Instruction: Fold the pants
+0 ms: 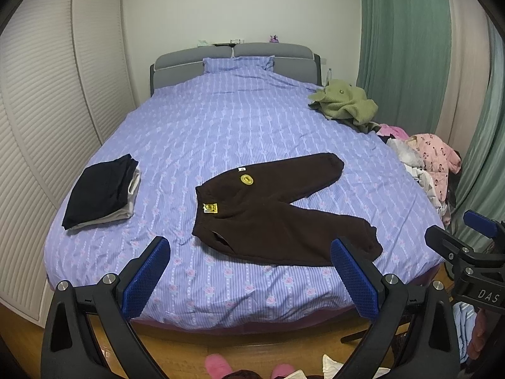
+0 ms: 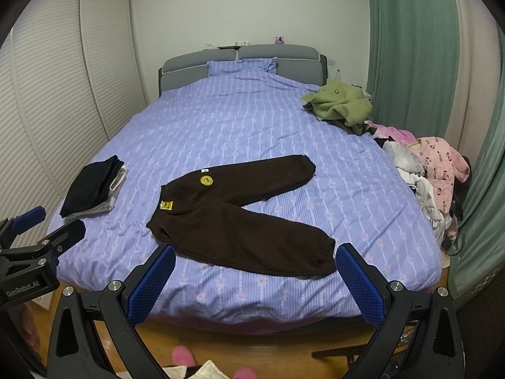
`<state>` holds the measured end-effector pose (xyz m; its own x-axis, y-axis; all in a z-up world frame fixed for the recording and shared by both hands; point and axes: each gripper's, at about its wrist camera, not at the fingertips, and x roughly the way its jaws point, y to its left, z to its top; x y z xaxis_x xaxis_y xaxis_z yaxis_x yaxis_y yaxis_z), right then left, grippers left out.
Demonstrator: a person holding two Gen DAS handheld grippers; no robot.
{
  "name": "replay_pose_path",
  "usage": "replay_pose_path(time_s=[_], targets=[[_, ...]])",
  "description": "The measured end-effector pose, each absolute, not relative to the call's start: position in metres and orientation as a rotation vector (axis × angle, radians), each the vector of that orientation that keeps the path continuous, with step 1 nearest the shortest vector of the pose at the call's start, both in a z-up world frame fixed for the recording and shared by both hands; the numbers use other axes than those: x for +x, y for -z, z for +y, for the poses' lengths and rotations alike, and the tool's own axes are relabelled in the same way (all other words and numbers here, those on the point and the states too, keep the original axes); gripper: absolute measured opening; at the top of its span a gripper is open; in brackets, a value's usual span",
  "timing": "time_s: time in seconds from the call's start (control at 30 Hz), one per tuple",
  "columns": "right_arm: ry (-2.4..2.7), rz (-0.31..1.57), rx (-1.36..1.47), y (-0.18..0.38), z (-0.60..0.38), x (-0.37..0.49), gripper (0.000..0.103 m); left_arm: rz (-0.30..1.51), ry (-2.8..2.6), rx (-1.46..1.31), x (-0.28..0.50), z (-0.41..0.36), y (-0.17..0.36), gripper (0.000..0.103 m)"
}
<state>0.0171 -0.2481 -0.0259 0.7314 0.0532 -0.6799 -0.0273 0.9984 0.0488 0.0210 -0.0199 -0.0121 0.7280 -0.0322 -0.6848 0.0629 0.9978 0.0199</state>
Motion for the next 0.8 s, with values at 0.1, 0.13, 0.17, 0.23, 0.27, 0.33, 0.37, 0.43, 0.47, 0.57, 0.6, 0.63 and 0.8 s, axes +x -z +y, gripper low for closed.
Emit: replay_pose_path(time_s=[0.1, 0.13, 0.17, 0.23, 0.27, 0.33, 0.37, 0.43, 0.47, 0.57, 0.6, 0.63, 0.8], targets=[[-0.036, 0.764, 0.039, 0.033, -0.251, 0.024, 0.103, 0.760, 0.048, 0.064, 0.031, -0.024, 0.019, 0.103], [-0.028, 0.771, 0.039, 0.036, -0.252, 0.027, 0.103, 0.761, 0.048, 0.069, 0.034, -0.025, 0.022, 0.103], [-0.023, 0.774, 0.041, 0.039, -0.253, 0.030, 0.103, 0.761, 0.047, 0.076, 0.038, -0.026, 0.024, 0.103], [-0.012, 0.776, 0.048, 0.048, -0.257, 0.039, 0.103, 0.766, 0.046, 0.099, 0.050, -0.029, 0.032, 0.103], [-0.009, 0.777, 0.058, 0.053, -0.259, 0.044, 0.103, 0.763, 0.052, 0.109, 0.056, -0.032, 0.036, 0.103], [0.008, 0.790, 0.072, 0.065, -0.266, 0.058, 0.103, 0.773, 0.070, 0.131, 0.073, -0.037, 0.047, 0.103], [0.011, 0.798, 0.078, 0.069, -0.270, 0.065, 0.103, 0.775, 0.086, 0.134, 0.079, -0.040, 0.052, 0.103], [0.037, 0.822, 0.092, 0.082, -0.279, 0.081, 0.103, 0.791, 0.130, 0.151, 0.099, -0.049, 0.065, 0.103], [0.045, 0.833, 0.101, 0.088, -0.283, 0.088, 0.103, 0.795, 0.150, 0.156, 0.106, -0.052, 0.070, 0.103], [0.088, 0.883, 0.105, 0.102, -0.295, 0.111, 0.102, 0.825, 0.223, 0.183, 0.137, -0.070, 0.087, 0.103], [0.099, 0.894, 0.104, 0.107, -0.300, 0.118, 0.101, 0.838, 0.249, 0.195, 0.148, -0.077, 0.094, 0.103], [0.118, 0.907, 0.099, 0.113, -0.305, 0.126, 0.101, 0.848, 0.271, 0.210, 0.159, -0.086, 0.099, 0.103], [0.149, 0.968, 0.121, 0.142, -0.335, 0.160, 0.089, 0.926, 0.325, 0.250, 0.208, -0.132, 0.135, 0.103]])
